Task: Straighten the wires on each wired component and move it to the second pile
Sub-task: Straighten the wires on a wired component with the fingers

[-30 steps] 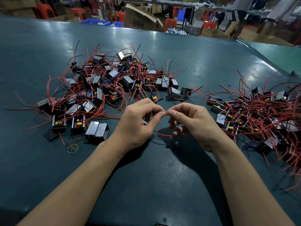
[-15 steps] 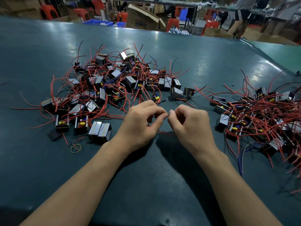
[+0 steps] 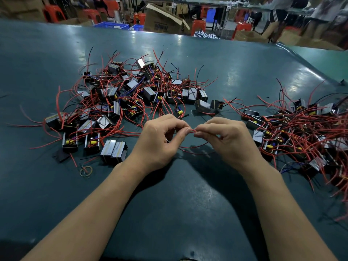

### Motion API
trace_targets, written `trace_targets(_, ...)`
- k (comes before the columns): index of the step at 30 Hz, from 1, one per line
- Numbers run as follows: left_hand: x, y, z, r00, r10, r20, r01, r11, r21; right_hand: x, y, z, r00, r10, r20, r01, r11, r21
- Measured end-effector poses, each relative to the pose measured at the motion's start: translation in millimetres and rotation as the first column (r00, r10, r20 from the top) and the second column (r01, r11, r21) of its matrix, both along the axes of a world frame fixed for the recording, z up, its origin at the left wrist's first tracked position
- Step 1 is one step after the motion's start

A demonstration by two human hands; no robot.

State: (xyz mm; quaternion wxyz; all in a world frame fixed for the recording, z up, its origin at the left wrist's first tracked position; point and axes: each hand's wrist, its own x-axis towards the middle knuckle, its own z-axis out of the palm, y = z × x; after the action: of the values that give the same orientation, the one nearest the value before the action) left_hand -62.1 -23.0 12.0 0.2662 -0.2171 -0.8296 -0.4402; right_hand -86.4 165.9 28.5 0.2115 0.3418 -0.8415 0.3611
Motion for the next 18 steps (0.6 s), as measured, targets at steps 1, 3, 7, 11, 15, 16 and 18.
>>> trace_targets(1, 1, -1, 1, 1.000, 0.001, -0.004, -0.001, 1.000, 0.002, 2, -1, 1, 0.999, 0.012, 0.029, -0.012, 1.000, -0.003)
trace_targets(3, 1, -1, 1, 1.000, -0.009, -0.009, 0.009, 1.000, 0.011, 6, -3, 1, 0.990, 0.032, 0.140, -0.025, 0.999, -0.047)
trace_targets(7, 1, 1, 2, 0.998, -0.033, -0.046, 0.033, 0.999, 0.010, 11, -15, 6, 0.810, 0.066, 0.583, 0.132, 0.947, -0.291)
trace_targets(11, 3, 5, 0, 0.993, -0.041, -0.114, 0.034, 0.997, -0.064, 12, -22, 13, 0.223, 0.291, 0.930, 0.455, 0.813, -0.364)
trace_targets(15, 0, 5, -3, 0.991, 0.023, -0.135, -0.036, 0.995, -0.089, 16, -26, 3, 0.640, -0.039, 0.768, 0.397, 0.872, -0.286)
trace_targets(16, -1, 5, -4, 0.990, 0.036, -0.134, -0.048, 0.995, -0.089, 17, -28, -1, 0.781, -0.207, 0.589, 0.383, 0.904, -0.191)
trace_targets(18, -1, 4, -4, 0.989, 0.059, -0.136, -0.071, 0.994, -0.086, 19, -33, -8, 0.888, -0.399, 0.229, 0.420, 0.907, -0.046)
